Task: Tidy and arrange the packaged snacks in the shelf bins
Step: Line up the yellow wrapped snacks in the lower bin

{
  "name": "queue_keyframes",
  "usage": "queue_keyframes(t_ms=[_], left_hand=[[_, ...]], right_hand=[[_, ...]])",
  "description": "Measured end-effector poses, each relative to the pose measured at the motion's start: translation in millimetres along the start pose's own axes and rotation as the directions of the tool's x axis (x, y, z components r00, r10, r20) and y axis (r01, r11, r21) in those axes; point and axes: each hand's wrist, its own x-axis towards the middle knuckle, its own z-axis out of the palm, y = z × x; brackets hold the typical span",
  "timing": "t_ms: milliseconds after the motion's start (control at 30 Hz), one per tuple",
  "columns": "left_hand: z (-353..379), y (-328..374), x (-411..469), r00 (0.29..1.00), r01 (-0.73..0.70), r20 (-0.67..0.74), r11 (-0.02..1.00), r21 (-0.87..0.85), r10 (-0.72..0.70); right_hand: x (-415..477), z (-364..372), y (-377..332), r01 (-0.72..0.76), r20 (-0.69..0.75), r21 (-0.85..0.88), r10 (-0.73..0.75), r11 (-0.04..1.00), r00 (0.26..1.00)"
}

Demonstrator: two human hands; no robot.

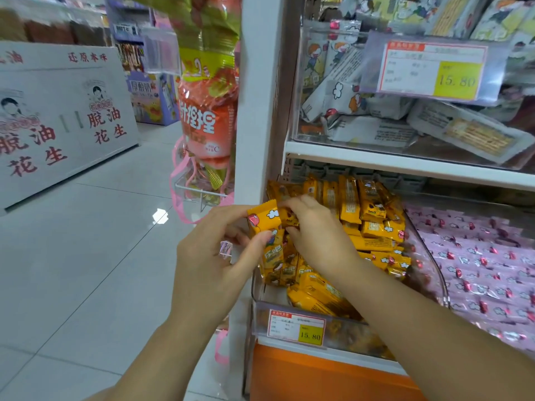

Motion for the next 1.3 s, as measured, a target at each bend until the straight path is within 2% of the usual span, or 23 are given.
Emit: queue_keyframes(t_ms=[200,333,433,633,700,767,833,900,1000,1133,1300], left_hand=[[2,-4,-4,0.998,0.019,0.056,1.0,-0.011,-0.019],[5,-2,-8,0.995,0.01,0.102,1.0,0.013,-0.011],[8,-1,-10,0.994,0.035,0.1,0.999,0.025,-0.037],[15,-4,-11,0.987,0.045,0.153,0.998,0.041,-0.051],[17,-4,-13,0.981,0.051,0.186,0.998,0.035,-0.057],[18,-4,-13,0.977,0.045,0.205,0.998,0.038,-0.051],[18,-3,-13,0.974,0.043,0.22,0.998,0.045,-0.052],[18,-3,-12,0.97,0.045,0.237,0.997,0.059,-0.058],[20,-1,-13,0.956,0.053,0.283,0.995,0.085,-0.075],[28,2,-15,0.935,0.064,0.341,0.993,0.104,-0.096],[39,6,-14,0.916,0.077,0.387,0.993,0.094,-0.107]], right_hand=[[-29,-17,11,0.031,-0.043,0.095,-0.027,0.995,0.999],[-57,-11,32,-0.043,0.191,0.089,0.025,0.995,0.981],[-62,-2,44,-0.033,0.339,0.001,0.031,0.999,0.94],[-56,5,44,0.005,0.42,-0.117,0.045,0.993,0.906],[-57,0,43,0.015,0.406,-0.131,0.04,0.991,0.913],[-60,-13,43,-0.02,0.361,-0.067,0.043,0.998,0.932],[-63,-31,42,-0.107,0.286,0.104,0.073,0.989,0.955],[-66,-53,45,-0.179,0.237,0.319,0.105,0.931,0.966],[-72,-75,54,-0.257,0.273,0.501,0.131,0.826,0.953],[-82,-83,64,-0.258,0.281,0.571,0.109,0.779,0.953],[-90,-86,61,-0.165,0.132,0.542,0.11,0.824,0.985]])
